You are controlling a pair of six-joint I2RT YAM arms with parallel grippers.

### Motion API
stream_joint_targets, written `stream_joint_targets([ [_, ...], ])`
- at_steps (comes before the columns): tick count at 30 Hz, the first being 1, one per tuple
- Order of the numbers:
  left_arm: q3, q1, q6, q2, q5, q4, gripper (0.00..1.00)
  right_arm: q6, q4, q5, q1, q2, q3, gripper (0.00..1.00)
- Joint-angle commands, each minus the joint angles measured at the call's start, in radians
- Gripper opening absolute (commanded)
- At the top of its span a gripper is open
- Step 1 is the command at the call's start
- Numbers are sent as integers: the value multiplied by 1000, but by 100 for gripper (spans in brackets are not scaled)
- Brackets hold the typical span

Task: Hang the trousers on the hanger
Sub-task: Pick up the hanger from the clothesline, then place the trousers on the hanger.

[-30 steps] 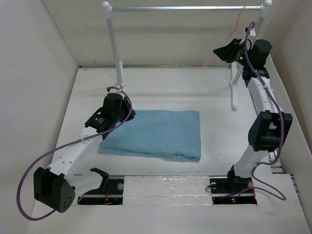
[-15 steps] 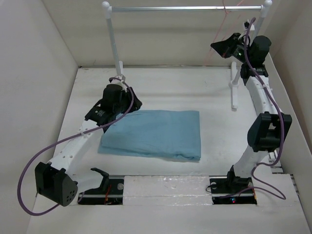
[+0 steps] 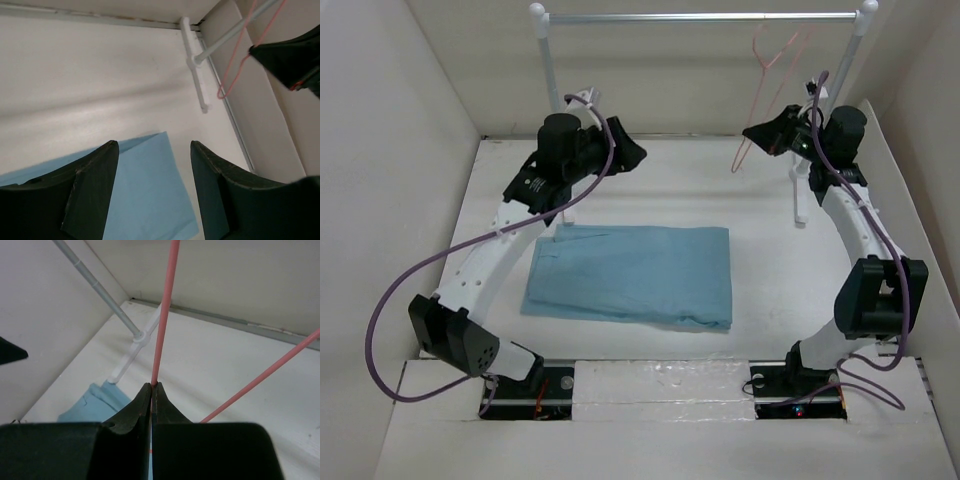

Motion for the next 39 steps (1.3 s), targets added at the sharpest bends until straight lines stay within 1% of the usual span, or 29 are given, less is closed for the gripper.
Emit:
stream_joint_targets([
  [1,141,-46,51,71,45,49,56,-73,15,-34,22,-61,-38,0],
  [2,204,-46,58,94,44,49,56,-90,6,-43,23,-67,-44,0],
  [4,264,-63,62,158,42,43,57,-132,-37,-51,23,-87,-53,0],
  [5,327,-89,71,181,36,41,57,-147,-53,-49,23,-96,-58,0],
  [7,387,-112,81,249,21,28,59,-181,-111,-53,23,-108,-72,0],
  [8,443,-140,85,272,19,24,60,-191,-132,-48,23,-128,-81,0],
  [10,511,-192,98,339,8,17,63,-234,-180,-34,53,-169,-131,0],
  [11,533,-192,98,361,-4,14,63,-235,-204,-22,64,-185,-148,0],
  [13,554,-244,99,401,-34,27,65,-259,-270,-10,82,-216,-193,0],
  [15,534,-287,79,407,-79,61,66,-258,-295,13,93,-271,-266,0],
  [16,510,-299,73,393,-120,117,66,-253,-303,16,104,-288,-294,0],
  [18,423,-309,44,372,-169,180,67,-241,-323,35,119,-332,-366,0],
  [19,390,-319,4,360,-182,251,68,-238,-335,39,130,-348,-386,0],
  [20,349,-319,-13,358,-190,273,68,-236,-334,49,139,-360,-427,0],
  [24,324,-353,-27,384,-213,303,68,-216,-343,59,151,-415,-493,0],
  [25,314,-364,-31,398,-252,311,67,-215,-349,55,151,-426,-512,0],
  [27,312,-373,-40,405,-265,310,65,-216,-353,52,151,-435,-521,0],
  [28,320,-373,-47,424,-300,288,61,-216,-360,52,151,-443,-527,0],
  [30,327,-373,-60,439,-326,276,59,-213,-363,55,151,-467,-537,0],
  [31,329,-373,-63,450,-343,273,57,-215,-370,59,151,-476,-541,0],
  [36,347,-382,-86,487,-338,271,48,-213,-381,76,161,-515,-558,0],
  [39,366,-382,-88,510,-325,265,33,-215,-387,95,170,-533,-567,0],
])
